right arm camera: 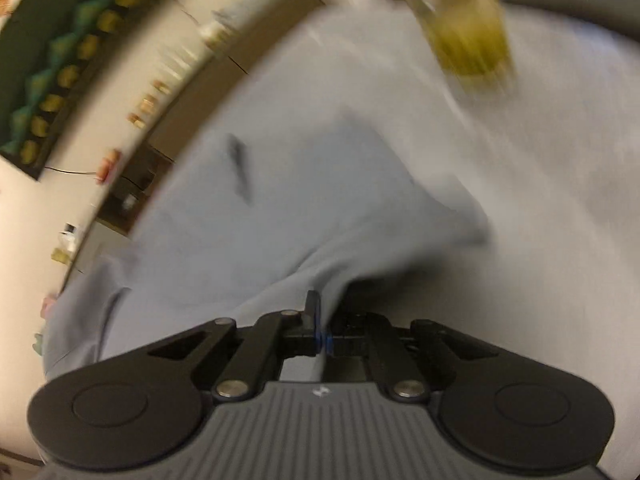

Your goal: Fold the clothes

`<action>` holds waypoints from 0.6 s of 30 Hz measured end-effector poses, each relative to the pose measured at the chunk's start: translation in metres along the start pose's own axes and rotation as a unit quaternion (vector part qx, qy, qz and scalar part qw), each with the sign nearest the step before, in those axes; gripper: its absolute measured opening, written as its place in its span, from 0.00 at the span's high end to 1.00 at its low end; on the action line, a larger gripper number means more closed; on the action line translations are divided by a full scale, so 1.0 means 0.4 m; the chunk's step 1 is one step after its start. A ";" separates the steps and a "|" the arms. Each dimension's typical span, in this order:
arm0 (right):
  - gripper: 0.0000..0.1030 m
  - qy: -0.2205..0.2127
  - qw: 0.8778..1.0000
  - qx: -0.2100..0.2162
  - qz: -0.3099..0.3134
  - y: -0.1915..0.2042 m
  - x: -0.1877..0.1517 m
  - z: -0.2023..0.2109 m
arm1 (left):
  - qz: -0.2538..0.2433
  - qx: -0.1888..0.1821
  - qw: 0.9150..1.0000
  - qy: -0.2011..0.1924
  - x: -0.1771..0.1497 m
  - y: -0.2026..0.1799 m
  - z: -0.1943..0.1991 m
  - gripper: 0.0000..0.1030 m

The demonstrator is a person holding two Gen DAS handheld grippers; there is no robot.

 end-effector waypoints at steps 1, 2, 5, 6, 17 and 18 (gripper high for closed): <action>0.94 0.003 1.000 -0.004 -0.008 -0.012 -0.004 -0.008 | -0.004 0.003 1.000 -0.006 -0.004 -0.002 0.001 1.00; 0.90 -0.004 1.000 -0.009 -0.008 -0.015 0.003 -0.002 | -0.005 0.007 1.000 -0.014 -0.005 -0.004 0.005 1.00; 0.84 -0.039 0.998 -0.046 -0.001 -0.031 0.028 0.013 | -0.003 0.016 0.999 -0.028 0.003 0.004 0.018 1.00; 0.83 -0.047 0.997 -0.062 -0.003 -0.038 0.033 0.014 | -0.001 0.018 0.999 -0.032 0.006 0.009 0.021 1.00; 0.54 -0.324 0.915 -0.151 0.185 0.047 -0.037 0.184 | 0.030 0.077 0.986 -0.145 -0.042 0.026 0.186 0.64; 0.54 -0.309 0.913 -0.136 0.231 0.081 -0.059 0.158 | 0.027 0.079 0.983 -0.161 -0.040 0.017 0.201 0.65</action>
Point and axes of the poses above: each gripper's, at about its wrist camera, not at the fingertips, and z roughly against the way its jaws point, y to its left, x to its top, the point moved 4 cm from there along -z, roughly the way its jaws point, and after that the axes turned 9 degrees about -x, right-handed, at the moved point
